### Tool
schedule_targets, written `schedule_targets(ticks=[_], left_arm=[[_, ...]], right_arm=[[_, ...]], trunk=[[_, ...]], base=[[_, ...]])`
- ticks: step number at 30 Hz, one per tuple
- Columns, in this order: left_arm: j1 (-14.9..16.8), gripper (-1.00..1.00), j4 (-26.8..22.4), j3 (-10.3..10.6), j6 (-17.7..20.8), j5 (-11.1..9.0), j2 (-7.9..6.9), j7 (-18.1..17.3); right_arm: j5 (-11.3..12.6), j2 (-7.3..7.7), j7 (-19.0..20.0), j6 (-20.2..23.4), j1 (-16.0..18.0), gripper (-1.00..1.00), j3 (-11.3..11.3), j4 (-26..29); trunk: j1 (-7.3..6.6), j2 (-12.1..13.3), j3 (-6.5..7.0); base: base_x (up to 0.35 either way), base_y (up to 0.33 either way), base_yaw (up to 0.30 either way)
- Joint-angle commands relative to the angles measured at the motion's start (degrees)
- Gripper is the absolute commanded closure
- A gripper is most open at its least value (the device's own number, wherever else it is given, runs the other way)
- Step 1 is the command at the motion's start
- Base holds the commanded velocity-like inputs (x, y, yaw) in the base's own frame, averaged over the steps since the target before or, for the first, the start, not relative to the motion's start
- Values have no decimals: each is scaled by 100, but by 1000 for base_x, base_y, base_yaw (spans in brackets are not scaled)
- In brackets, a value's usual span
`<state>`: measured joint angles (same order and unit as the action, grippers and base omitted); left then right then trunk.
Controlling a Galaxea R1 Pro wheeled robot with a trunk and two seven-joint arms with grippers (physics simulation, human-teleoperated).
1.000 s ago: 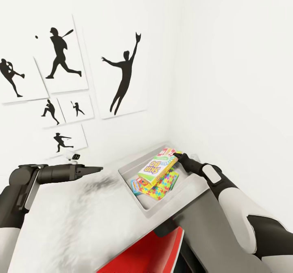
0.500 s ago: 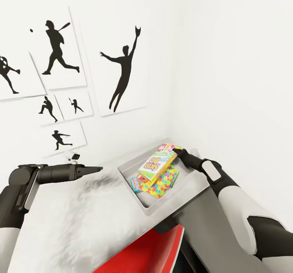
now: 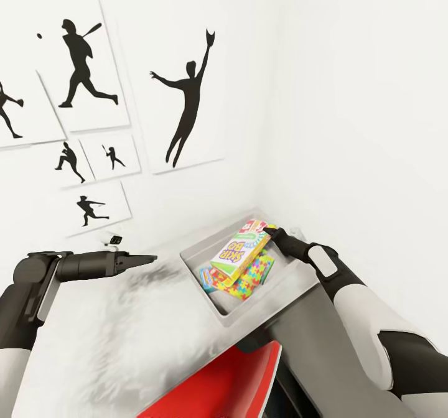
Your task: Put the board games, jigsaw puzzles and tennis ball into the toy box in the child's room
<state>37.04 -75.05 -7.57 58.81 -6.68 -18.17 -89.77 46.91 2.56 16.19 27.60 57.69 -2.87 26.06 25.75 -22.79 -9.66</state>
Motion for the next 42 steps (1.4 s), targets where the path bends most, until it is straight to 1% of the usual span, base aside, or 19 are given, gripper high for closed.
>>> schedule_targets(ticks=[1, 9, 26, 27, 33, 42], left_arm=[[5, -100, -1, 1, 61, 2, -2, -23], [5, -100, -1, 1, 61, 7, -2, -23], [5, -100, 1, 1, 61, 9, -2, -23], [5, -100, 2, 1, 61, 9, -2, -23], [5, -100, 3, 1, 61, 7, -2, -23], [5, -100, 2, 1, 61, 6, -2, -23]], right_arm=[[20, -2, 8, 44, 5, 100, -31, -1], [33, -3, -12, 57, 13, 100, -44, -4], [37, -1, -2, 66, 14, 100, -49, -1], [37, -1, -2, 68, 14, -100, -48, -2], [37, 6, -2, 86, 14, -100, -47, -3], [50, 75, -1, 97, 14, -100, -53, -4]], trunk=[[3, -13, -22], [3, -13, -87], [3, -13, -95], [3, -13, -95], [3, -13, -95], [3, -13, -95]], base=[[0, 0, 0], [0, 0, 0], [0, 0, 0], [0, 0, 0], [0, 0, 0], [0, 0, 0]])
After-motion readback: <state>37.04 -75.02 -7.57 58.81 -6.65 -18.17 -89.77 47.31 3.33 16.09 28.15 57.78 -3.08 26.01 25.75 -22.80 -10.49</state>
